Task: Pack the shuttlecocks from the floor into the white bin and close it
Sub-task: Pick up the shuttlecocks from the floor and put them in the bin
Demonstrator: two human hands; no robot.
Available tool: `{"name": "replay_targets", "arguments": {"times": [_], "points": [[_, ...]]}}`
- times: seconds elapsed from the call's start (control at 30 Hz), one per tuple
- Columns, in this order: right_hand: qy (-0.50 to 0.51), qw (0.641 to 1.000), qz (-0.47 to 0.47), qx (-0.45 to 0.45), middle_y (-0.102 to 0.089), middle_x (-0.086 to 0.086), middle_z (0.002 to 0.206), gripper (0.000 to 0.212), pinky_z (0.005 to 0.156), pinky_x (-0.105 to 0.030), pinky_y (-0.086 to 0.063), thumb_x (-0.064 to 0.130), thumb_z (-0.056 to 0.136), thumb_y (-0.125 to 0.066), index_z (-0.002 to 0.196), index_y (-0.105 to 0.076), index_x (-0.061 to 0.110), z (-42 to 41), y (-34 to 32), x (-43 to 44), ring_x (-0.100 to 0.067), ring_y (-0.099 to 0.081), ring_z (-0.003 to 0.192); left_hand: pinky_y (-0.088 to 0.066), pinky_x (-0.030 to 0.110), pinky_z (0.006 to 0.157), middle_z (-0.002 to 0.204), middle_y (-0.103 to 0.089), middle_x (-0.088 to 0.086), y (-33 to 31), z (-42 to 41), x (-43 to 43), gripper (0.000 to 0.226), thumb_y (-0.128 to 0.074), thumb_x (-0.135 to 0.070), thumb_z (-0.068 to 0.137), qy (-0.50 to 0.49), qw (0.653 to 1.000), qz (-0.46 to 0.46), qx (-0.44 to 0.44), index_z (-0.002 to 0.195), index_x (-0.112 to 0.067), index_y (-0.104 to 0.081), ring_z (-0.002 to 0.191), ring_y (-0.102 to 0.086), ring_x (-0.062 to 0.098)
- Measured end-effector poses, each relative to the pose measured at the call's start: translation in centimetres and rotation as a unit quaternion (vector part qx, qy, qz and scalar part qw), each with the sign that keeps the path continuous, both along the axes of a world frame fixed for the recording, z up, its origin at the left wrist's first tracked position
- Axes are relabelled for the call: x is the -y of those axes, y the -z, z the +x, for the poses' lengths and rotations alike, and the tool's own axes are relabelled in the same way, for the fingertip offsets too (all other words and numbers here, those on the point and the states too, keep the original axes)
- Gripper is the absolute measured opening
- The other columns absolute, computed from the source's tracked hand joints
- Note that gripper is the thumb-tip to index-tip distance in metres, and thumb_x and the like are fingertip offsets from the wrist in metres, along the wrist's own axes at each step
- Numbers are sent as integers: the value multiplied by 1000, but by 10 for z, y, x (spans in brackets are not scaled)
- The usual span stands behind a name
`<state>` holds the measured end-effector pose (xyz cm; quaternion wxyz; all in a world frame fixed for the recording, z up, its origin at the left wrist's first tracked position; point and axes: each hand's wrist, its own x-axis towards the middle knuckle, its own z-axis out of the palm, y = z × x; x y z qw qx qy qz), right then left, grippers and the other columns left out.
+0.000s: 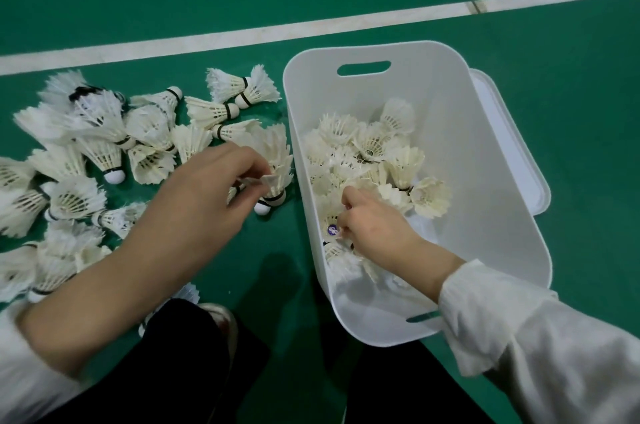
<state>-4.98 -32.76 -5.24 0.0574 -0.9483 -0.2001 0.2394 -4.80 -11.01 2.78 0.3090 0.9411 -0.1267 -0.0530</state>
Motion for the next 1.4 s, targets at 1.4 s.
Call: {"name": "replay_targets", "arguments": {"times": [1.4], "points": [[178, 975, -96, -91, -66, -12, 83, 20, 72, -33, -52, 16, 87, -51, 85, -68, 6, -21, -6, 88, -32, -61, 79, -36, 16, 58, 76, -58, -15, 17, 3, -5, 9, -53, -26, 90, 64, 989, 115, -73, 92, -23, -62, 71, -53, 4]]}}
